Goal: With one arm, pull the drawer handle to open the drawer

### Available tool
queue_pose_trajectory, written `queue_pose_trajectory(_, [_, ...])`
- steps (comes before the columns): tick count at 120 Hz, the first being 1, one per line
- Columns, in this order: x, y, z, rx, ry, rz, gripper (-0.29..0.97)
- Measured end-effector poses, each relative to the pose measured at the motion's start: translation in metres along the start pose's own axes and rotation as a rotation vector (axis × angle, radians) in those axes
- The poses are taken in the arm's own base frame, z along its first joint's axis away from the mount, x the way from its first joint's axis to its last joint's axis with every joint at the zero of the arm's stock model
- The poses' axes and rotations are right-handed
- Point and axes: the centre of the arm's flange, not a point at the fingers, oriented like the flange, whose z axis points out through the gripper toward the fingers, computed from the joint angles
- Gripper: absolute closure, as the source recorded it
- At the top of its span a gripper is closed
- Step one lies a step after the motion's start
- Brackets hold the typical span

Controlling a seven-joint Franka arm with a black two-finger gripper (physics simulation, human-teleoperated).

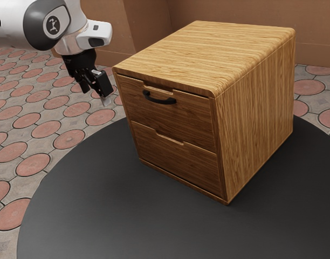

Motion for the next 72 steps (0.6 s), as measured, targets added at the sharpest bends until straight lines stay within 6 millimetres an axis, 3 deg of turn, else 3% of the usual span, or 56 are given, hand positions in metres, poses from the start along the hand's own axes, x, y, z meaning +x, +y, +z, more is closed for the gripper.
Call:
queue_pose_trajectory(30, [-0.003, -0.009, 0.002, -0.017, 0.004, -0.024, 0.00])
queue_pose_trajectory(56, [-0.005, -0.008, -0.010, -0.017, 0.025, -0.026, 0.00])
queue_pose_trajectory(66, [-0.017, -0.002, -0.073, 0.005, 0.134, -0.017, 0.00])
queue_pose_trajectory(72, [-0.020, 0.006, -0.094, 0.008, 0.170, -0.008, 0.00])
